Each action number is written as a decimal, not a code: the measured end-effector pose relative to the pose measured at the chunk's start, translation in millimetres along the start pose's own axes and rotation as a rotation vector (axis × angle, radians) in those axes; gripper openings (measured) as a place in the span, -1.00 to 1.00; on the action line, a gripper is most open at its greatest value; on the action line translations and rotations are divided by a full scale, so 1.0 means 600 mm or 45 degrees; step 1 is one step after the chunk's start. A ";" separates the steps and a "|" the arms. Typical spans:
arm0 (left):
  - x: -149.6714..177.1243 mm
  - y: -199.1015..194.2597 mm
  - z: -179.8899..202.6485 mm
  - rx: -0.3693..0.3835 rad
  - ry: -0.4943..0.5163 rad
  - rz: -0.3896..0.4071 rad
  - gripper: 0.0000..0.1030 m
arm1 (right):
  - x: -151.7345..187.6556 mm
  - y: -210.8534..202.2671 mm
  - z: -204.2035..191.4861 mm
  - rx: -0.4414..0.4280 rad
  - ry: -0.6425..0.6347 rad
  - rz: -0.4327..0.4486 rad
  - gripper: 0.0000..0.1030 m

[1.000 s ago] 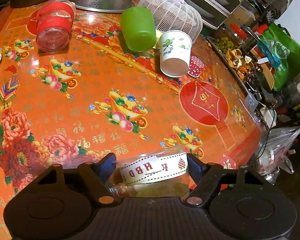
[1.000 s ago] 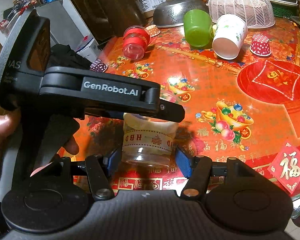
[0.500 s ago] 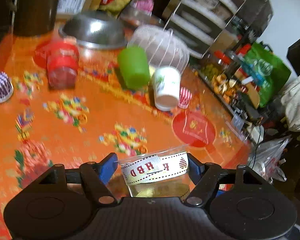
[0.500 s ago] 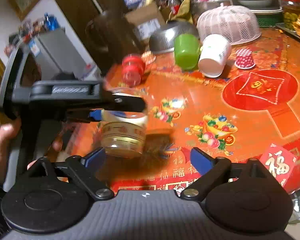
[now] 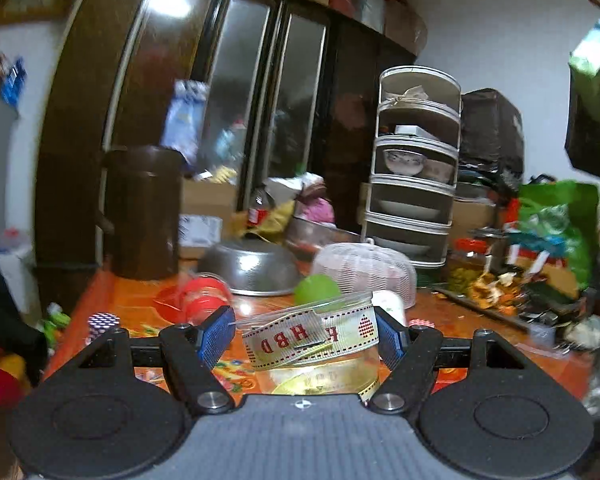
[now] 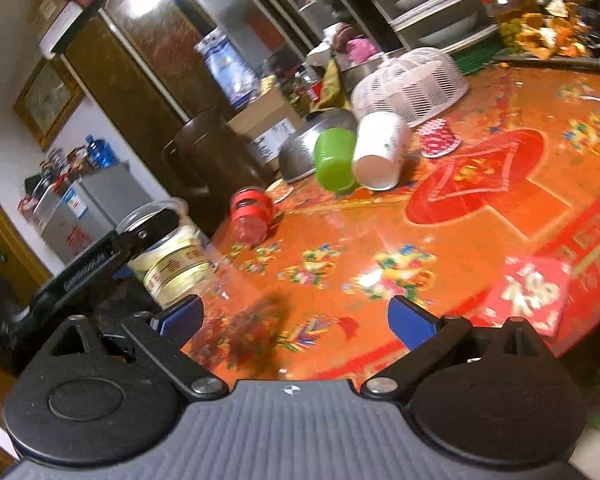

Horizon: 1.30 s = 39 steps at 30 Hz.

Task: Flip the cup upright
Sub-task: 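Open the right gripper while the left gripper rotates the cup upright, then lower the upright cup onto the table and open the left gripper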

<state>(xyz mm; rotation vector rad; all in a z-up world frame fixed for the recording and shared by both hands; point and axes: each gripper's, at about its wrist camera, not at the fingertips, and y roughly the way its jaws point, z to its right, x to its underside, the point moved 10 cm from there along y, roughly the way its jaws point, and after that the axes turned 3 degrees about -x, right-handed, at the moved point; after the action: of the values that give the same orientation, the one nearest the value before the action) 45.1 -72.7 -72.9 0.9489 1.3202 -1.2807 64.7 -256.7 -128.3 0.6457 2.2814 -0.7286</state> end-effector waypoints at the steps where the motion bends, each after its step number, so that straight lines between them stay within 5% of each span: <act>1: 0.008 -0.003 0.009 -0.017 0.020 -0.003 0.47 | 0.003 -0.005 0.007 0.010 0.006 0.013 0.94; 15: 0.075 -0.026 0.031 -0.107 0.130 -0.079 0.47 | 0.031 -0.063 0.030 0.029 0.030 0.082 0.97; 39: 0.107 -0.104 0.038 -0.193 0.305 0.150 0.55 | 0.037 -0.083 0.008 0.075 -0.078 0.151 0.98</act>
<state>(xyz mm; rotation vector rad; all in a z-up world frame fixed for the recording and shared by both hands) -23.7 -109.8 -122.7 1.0803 1.4989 -0.9852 21.4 -290.1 -130.8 0.7684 2.1531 -0.7507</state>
